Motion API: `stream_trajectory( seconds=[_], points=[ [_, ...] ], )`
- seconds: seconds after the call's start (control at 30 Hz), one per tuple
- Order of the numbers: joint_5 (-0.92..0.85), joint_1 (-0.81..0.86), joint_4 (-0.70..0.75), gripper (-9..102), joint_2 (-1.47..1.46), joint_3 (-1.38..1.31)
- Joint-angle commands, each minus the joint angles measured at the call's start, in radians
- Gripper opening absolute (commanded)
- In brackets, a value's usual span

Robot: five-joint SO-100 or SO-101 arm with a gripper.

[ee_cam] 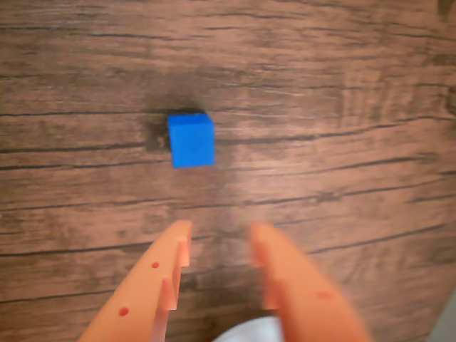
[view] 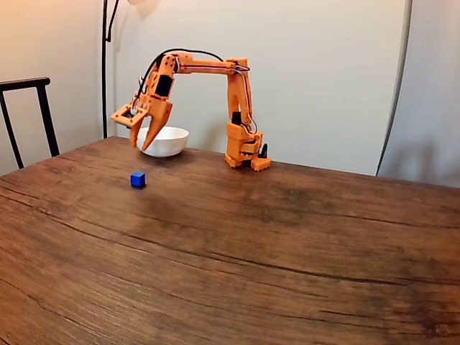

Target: Grasp the cube and drop it in the bowl

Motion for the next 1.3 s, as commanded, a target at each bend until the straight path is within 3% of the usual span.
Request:
stream_trajectory(
  seconds=[0.0,0.53,1.27],
  points=[
    [0.005,-0.014,-0.006,21,-0.011,-0.038],
    [-0.003,-0.049,-0.008,39,-0.074,-0.035],
    [-0.009,-0.078,-0.087,39,-0.21,-0.005]
  ],
)
